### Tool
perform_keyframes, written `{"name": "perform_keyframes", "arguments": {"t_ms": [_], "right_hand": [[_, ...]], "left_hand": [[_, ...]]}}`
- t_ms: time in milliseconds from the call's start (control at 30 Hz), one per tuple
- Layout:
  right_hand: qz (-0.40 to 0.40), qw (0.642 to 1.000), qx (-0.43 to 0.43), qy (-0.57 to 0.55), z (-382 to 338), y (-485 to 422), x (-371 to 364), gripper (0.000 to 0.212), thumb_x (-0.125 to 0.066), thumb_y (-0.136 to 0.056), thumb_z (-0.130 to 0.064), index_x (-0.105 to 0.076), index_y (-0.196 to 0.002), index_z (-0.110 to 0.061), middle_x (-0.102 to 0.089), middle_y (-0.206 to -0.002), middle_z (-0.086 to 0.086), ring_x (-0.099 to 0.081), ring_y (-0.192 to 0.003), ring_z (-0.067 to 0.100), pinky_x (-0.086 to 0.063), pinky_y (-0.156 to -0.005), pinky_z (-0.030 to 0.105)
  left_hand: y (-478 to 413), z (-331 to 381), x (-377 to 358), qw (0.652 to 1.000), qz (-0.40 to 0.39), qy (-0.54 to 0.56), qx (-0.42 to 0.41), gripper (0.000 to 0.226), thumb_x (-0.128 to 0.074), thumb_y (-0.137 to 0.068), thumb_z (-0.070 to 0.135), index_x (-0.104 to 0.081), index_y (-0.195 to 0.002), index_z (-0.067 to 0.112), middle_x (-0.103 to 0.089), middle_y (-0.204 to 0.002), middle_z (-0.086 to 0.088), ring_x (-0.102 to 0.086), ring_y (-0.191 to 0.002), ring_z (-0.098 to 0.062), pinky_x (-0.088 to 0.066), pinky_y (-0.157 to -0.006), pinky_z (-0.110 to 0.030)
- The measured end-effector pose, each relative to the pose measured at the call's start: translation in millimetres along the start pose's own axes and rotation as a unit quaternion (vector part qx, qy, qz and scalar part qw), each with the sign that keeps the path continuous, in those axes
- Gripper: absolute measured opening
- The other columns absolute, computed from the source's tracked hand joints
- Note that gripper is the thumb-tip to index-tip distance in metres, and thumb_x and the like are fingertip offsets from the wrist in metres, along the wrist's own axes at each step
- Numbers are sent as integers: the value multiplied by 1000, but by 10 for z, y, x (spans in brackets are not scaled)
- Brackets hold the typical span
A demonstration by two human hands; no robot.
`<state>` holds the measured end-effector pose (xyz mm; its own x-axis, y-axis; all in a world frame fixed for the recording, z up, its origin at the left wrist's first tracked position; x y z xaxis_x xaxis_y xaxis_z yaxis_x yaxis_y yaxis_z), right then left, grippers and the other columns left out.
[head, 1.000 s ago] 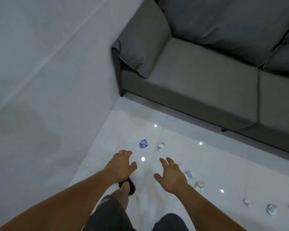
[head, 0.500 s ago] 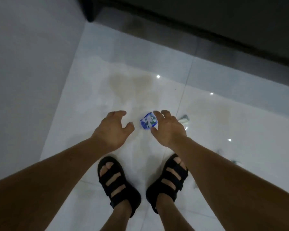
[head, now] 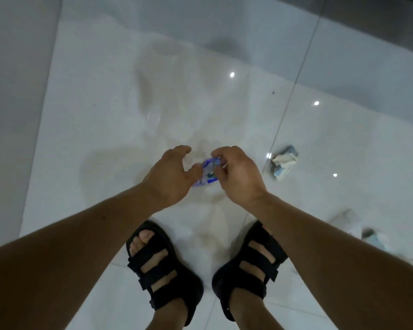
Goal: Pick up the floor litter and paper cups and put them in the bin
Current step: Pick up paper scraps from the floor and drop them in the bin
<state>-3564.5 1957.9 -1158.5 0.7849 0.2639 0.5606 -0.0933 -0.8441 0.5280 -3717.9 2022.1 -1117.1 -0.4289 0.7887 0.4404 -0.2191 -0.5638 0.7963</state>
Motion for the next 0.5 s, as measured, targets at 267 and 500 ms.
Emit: {"name": "perform_keyframes", "arguments": {"t_ms": [267, 500], "right_hand": [[24, 991, 14, -130, -322, 294, 493, 37, -66, -88, -12, -58, -123, -21, -57, -105, -8, -57, -80, 4, -47, -73, 16], [15, 941, -140, 306, 718, 124, 739, 80, -63, -84, -45, -18, -148, -31, -11, -153, 5, -18, -137, 31, -40, -101, 46]], "left_hand": [[222, 499, 142, 996, -44, 74, -25, 19, -45, -98, 19, -60, -108, 24, -63, -86, 4, -58, -72, -9, -41, -55, -10], [-27, 301, -117, 999, -37, -19, -26, 23, -38, -100, 19, -57, -113, 18, -61, -100, -4, -59, -81, -22, -48, -75, -29]]}}
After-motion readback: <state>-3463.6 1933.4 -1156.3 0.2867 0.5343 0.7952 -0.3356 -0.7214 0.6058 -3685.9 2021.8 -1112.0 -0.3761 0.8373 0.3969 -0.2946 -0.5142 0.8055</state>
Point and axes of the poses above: each hand's wrist, its own y-axis away from the middle knuckle, its own x-axis out of the back of the hand, z = x × y, the point moved 1 cm from there along -y, towards the middle knuckle
